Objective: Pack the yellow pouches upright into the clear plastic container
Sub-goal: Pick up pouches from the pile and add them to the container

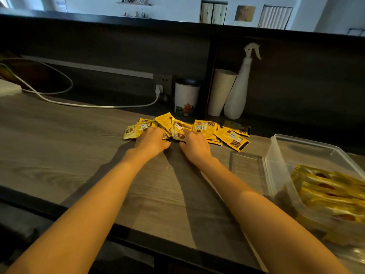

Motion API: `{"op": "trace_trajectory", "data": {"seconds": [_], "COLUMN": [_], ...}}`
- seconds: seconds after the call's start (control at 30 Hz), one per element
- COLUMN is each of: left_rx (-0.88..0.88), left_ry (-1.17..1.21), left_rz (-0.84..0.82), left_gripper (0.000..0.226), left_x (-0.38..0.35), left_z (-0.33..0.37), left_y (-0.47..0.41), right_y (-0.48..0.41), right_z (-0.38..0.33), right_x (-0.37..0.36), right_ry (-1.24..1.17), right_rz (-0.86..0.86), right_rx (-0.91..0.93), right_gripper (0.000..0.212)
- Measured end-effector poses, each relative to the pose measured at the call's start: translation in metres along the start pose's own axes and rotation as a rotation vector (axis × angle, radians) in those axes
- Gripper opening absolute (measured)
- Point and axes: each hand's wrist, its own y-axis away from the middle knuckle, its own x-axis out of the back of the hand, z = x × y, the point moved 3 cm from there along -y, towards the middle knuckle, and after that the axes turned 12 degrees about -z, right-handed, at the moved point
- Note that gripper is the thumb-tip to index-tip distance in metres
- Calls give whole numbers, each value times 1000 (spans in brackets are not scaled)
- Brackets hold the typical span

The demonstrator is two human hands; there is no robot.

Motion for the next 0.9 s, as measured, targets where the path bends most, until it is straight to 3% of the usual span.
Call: {"op": "trace_trajectory", "data": {"seconds": [0.07, 0.23, 0.33, 0.43, 0.53, 0.67, 0.9], "left_rx": [-26, 6, 111, 151, 148, 104, 21], "left_ry": [2, -3, -114, -166, -201, -189, 163], "left_rz": [9, 261, 138, 50, 96, 171, 426], "left_gripper": [30, 30, 50, 42, 30, 32, 37], "left_x": [-1, 8, 5, 1, 2, 4, 21], "left_z": [-6, -18, -25, -24, -19, -14, -6], "left_y": [-4, -8, -16, -20, -13, 0, 37], "right_y": [-7, -15, -15, -11, -7, -1, 34], "right_z": [0, 0, -2, -2, 2, 5, 2], "right_x": [-5, -3, -1, 2, 3, 2, 21], "right_ry": [45, 175, 229, 214, 160, 38, -424], "right_rz": [-6, 31, 68, 115, 129, 148, 266], "right_rx": [3, 39, 68, 64, 28, 43, 70], "right_gripper": [37, 29, 29, 28, 25, 26, 29]}}
